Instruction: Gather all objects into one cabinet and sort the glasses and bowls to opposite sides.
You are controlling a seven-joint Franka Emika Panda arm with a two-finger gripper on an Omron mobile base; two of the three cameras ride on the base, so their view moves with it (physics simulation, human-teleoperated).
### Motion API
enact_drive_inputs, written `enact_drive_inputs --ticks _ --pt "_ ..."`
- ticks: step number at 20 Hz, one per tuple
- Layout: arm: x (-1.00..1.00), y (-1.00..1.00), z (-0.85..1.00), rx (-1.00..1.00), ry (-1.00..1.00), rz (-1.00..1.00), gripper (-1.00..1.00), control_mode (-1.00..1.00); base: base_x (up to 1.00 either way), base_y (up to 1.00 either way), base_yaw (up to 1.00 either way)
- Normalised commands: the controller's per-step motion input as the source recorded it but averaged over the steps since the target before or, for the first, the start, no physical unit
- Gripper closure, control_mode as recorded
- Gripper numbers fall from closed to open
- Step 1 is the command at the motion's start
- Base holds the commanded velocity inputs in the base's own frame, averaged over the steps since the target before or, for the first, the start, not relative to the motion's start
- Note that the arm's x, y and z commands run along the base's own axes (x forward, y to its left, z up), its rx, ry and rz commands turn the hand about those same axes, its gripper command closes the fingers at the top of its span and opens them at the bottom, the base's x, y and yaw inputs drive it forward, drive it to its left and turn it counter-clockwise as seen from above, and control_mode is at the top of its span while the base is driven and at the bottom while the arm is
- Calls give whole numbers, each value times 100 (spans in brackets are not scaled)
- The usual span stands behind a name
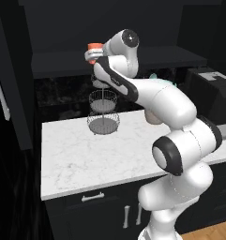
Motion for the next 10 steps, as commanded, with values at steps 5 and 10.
enact_drive_inputs --ticks 5,10 --pt "23 0 -1 0 0 0 -100 -100 0 0 0" --pt "3 1 -6 0 0 0 -100 -100 0 0 0"
